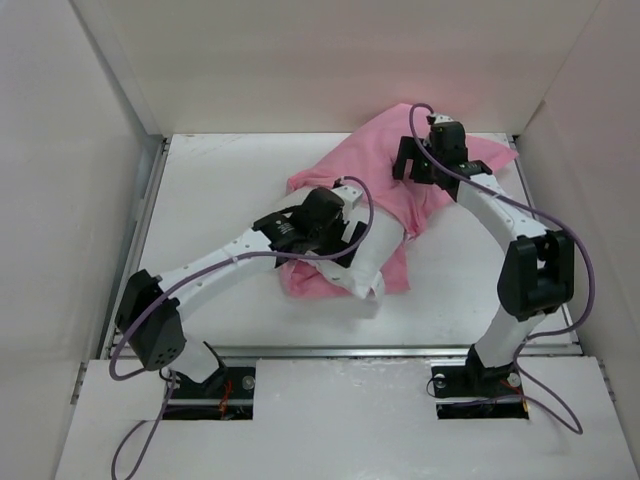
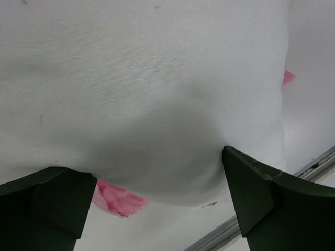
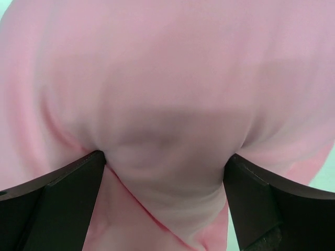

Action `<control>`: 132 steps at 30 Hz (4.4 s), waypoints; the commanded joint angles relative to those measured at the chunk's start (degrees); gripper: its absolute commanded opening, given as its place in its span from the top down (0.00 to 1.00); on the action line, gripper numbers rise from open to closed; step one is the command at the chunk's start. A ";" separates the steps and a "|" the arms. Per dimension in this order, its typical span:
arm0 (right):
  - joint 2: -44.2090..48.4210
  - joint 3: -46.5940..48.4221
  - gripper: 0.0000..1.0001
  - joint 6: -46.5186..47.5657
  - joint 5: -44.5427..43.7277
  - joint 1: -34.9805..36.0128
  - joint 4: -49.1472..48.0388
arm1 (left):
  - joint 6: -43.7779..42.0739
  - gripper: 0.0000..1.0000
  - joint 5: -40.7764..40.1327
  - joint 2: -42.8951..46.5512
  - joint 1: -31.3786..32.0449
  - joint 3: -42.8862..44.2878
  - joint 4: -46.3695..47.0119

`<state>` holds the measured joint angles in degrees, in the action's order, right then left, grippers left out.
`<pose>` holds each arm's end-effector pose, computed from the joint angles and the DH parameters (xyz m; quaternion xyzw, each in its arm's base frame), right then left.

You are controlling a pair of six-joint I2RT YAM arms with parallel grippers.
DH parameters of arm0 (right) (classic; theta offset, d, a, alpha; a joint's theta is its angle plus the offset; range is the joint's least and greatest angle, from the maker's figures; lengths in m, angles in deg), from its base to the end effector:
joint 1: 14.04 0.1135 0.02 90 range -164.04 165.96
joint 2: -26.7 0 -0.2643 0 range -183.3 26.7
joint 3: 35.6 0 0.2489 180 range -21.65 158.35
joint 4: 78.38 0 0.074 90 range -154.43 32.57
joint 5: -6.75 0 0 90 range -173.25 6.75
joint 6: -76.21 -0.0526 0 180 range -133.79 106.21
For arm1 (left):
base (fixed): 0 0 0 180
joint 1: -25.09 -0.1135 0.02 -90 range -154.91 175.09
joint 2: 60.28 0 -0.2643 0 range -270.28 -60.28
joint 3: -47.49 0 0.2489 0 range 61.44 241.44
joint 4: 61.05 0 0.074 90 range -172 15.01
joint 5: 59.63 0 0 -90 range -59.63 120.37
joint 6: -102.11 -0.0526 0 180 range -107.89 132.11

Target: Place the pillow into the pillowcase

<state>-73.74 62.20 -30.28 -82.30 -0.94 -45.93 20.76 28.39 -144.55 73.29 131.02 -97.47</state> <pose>0.4090 0.0961 0.2892 0.0224 0.8871 0.1248 0.4439 0.2302 -0.2548 0.2968 0.2957 0.8452 -0.1982 0.3986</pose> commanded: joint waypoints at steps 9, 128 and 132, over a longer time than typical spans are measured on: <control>33.28 -30.40 0.05 -11.63 1.68 0.26 -1.63 | -8.20 0.00 -6.37 -3.08 7.43 13.72 -0.28; 39.45 -2.65 1.00 -2.05 -37.77 37.61 17.61 | 17.55 0.00 11.56 19.07 -13.50 -28.27 34.51; 37.08 -0.62 1.00 -1.00 -38.83 37.61 18.32 | 15.61 0.00 11.65 15.99 -7.61 -24.68 36.54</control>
<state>-35.17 59.21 -32.35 -118.28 36.37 -23.83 39.36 37.66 -128.31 63.00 103.20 -67.42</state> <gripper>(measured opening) 0.039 0.997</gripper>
